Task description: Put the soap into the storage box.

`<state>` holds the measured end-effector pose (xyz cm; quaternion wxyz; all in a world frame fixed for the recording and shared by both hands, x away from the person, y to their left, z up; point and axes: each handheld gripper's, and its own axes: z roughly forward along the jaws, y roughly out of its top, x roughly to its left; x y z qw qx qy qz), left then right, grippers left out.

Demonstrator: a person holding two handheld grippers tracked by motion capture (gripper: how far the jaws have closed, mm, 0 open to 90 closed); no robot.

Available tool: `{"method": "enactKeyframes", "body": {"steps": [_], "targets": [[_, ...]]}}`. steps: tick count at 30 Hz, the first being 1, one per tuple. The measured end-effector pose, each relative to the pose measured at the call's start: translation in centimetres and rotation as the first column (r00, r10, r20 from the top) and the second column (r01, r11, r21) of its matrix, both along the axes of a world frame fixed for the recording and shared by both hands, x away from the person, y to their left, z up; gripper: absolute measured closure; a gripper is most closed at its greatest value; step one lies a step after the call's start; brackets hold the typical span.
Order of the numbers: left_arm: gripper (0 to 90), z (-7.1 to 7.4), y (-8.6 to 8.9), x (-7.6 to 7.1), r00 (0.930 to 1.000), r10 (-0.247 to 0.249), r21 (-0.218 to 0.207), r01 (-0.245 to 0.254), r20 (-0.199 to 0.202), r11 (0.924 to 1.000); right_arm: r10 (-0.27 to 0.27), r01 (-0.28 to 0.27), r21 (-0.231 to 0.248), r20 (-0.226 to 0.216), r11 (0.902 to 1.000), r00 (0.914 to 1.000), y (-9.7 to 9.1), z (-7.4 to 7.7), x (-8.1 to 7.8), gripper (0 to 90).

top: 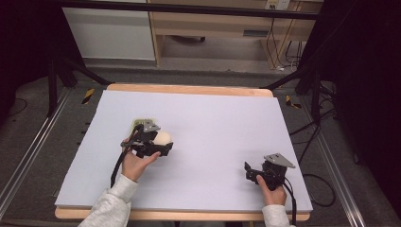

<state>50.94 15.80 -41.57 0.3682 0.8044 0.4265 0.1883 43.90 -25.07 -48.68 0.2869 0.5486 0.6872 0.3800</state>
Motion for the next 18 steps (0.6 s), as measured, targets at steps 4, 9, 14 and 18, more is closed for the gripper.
{"method": "enactKeyframes", "body": {"steps": [4, 9, 14, 18], "targets": [[23.7, 0.1, 0.7, 0.5, 0.9999, 0.015, 0.004, -0.015, 0.004, 0.9999, 0.001, -0.001, 0.000, 0.000, 1.0000, 1.0000, 0.0, 0.0, 0.0, 4.3], [23.7, 0.0, 1.4, 1.0, 0.9996, 0.027, 0.008, -0.027, -0.001, 0.9996, 0.003, -0.003, -0.001, -0.002, 1.0000, 1.0000, 0.0, 0.0, 0.0, 4.3], [23.7, 0.0, 2.6, 1.6, 0.9984, 0.057, -0.018, -0.057, -0.009, 0.9982, 0.005, -0.005, -0.004, -0.002, 1.0000, 1.0000, 0.1, 0.0, 0.0, 4.3], [23.7, 0.3, 3.7, 2.0, 0.9964, 0.085, -0.029, -0.085, -0.006, 0.9960, 0.006, -0.006, -0.004, -0.002, 1.0000, 1.0000, 0.1, 0.0, 0.0, 4.3]]}}
